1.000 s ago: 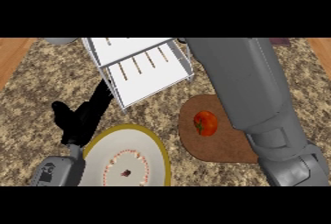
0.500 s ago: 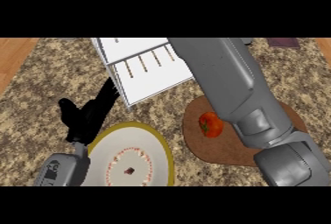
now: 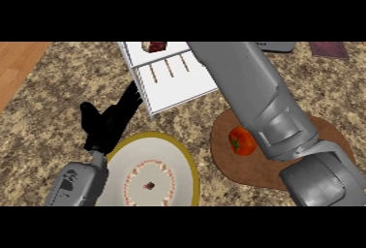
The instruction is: Pick the cupcake from the cutting board and place it in the tiered basket
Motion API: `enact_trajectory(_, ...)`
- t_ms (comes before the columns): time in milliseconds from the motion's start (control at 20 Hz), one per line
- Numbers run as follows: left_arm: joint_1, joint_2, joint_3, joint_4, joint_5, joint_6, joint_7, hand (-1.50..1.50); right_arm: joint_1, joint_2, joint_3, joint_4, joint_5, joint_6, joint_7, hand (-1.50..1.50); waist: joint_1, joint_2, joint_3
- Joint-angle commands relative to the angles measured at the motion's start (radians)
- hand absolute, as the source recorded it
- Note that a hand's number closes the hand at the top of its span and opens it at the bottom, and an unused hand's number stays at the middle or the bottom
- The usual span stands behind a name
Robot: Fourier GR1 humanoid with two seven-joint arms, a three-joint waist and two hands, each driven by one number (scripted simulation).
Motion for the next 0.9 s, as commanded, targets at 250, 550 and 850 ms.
enact_trajectory(250,-0.043,-0.024,-0.02,0.054,-0.023,0.003,0.001,0.0,-0.076,0.0,0.037,0.072,-0.137,-0.176,-0.189,-1.5,-0.003,0.0,-0.002)
enact_trajectory(550,0.007,0.002,0.02,0.005,-0.008,0.014,0.003,0.0,-0.072,0.0,-0.066,0.097,-0.23,-0.341,-0.149,-1.5,-0.054,-0.013,0.001)
enact_trajectory(850,0.098,0.026,0.049,-0.021,0.002,0.007,-0.021,0.0,-0.007,-0.075,-0.064,0.125,-0.196,-0.279,-0.127,-1.5,-0.112,-0.027,0.002)
